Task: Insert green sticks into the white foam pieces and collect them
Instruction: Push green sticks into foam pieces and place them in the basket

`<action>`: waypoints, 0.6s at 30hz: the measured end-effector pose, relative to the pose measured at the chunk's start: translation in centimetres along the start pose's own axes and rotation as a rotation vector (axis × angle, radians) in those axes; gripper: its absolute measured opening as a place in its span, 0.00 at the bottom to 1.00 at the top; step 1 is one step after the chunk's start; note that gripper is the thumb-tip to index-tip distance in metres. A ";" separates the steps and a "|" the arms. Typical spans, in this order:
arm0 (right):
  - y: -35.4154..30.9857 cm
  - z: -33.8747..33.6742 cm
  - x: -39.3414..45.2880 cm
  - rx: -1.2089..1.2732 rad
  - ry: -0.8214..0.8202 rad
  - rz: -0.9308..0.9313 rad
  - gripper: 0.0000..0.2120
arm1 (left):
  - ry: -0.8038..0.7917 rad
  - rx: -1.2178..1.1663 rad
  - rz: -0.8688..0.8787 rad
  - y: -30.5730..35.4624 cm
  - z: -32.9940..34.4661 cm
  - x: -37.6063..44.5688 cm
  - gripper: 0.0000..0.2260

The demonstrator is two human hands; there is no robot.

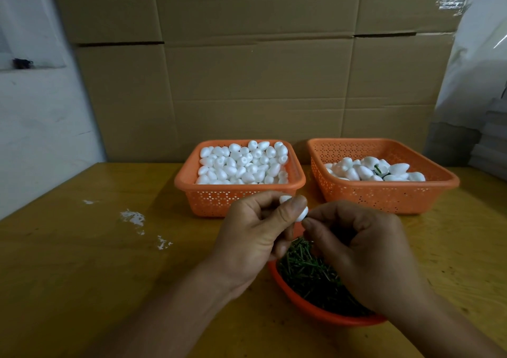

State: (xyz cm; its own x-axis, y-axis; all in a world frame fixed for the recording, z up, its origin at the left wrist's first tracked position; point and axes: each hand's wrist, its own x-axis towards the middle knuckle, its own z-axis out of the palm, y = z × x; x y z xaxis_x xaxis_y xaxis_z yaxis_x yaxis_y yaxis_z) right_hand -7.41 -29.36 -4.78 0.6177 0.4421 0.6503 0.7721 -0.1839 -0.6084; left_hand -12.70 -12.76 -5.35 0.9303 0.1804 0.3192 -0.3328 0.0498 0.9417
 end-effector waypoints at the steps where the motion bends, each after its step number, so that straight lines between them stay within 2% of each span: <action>1: 0.1 0.0 0.0 0.015 0.004 0.019 0.04 | -0.022 -0.007 -0.005 0.0 0.0 0.0 0.09; 5: 0.1 0.1 0.0 0.057 -0.003 0.048 0.05 | -0.046 -0.042 0.007 0.0 0.1 0.0 0.04; 12: -0.3 0.4 -0.1 0.106 0.021 0.027 0.06 | -0.037 0.124 0.164 -0.1 0.3 -0.1 0.08; 18: -0.1 1.0 -0.4 0.108 0.045 0.030 0.02 | -0.015 0.229 0.226 -0.2 0.3 -0.1 0.09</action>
State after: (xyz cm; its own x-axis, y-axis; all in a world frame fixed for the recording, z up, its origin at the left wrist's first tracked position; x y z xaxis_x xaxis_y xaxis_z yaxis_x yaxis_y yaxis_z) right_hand -7.92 -28.62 -5.41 0.6486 0.3974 0.6491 0.7337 -0.0995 -0.6722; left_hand -12.70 -13.13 -5.53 0.8395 0.1475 0.5230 -0.4895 -0.2128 0.8456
